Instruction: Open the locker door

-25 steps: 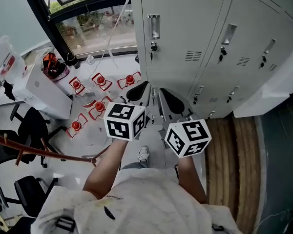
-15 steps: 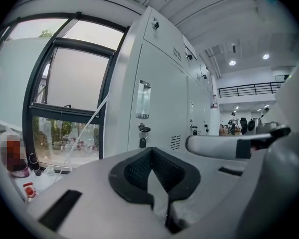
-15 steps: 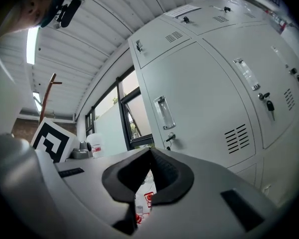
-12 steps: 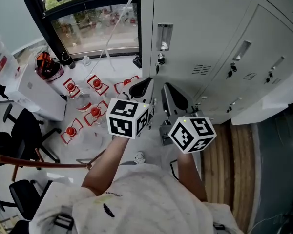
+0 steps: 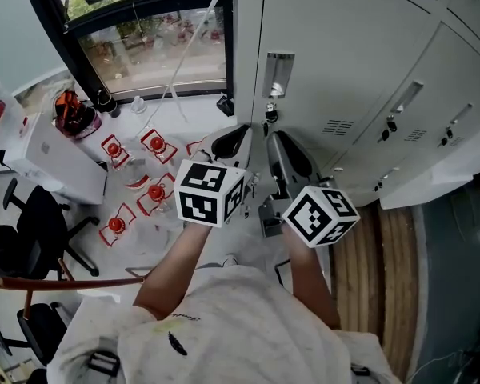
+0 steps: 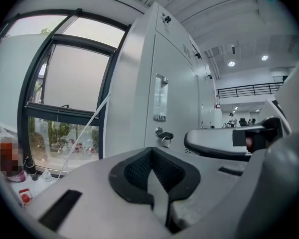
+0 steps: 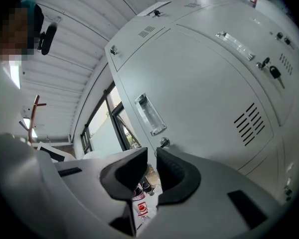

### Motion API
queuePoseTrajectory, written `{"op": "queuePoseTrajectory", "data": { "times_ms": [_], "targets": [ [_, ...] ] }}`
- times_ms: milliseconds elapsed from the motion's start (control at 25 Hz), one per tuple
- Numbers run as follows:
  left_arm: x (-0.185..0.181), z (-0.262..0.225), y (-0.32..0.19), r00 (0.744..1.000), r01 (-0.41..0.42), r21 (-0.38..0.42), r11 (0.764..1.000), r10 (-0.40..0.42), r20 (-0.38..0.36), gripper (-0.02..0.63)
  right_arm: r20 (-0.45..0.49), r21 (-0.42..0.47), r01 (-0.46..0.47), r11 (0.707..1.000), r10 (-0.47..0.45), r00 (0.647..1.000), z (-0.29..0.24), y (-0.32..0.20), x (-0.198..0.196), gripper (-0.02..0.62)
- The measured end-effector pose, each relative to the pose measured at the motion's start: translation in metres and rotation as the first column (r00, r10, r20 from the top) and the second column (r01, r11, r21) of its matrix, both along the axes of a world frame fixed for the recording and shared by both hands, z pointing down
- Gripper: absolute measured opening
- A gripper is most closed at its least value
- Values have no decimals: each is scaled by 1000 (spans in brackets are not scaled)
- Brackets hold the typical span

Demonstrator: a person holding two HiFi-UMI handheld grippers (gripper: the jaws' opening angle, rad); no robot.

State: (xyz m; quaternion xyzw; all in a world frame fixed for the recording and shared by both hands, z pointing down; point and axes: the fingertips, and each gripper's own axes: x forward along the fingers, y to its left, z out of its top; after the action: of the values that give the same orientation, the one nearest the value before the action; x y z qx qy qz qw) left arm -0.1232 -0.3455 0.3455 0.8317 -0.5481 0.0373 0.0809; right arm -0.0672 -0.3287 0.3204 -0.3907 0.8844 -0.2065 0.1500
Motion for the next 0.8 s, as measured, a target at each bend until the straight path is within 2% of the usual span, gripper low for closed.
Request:
{"op": "queuePoseTrajectory", "data": {
  "times_ms": [80, 400, 800],
  "targets": [
    [-4, 1, -4, 1000, 3, -2, 1000, -3, -1, 5, 0, -6, 14, 1000, -14, 1000, 1, -5, -5, 76],
    [-16, 4, -9, 1000, 8, -7, 1000, -8, -12, 5, 29, -41, -14, 999, 15, 999, 6, -21, -9, 78],
    [-25, 9, -10, 1000, -2, -15, 1000, 2, -19, 5, 131, -109, -22, 994, 36, 991, 7, -38, -12, 118]
  ]
}}
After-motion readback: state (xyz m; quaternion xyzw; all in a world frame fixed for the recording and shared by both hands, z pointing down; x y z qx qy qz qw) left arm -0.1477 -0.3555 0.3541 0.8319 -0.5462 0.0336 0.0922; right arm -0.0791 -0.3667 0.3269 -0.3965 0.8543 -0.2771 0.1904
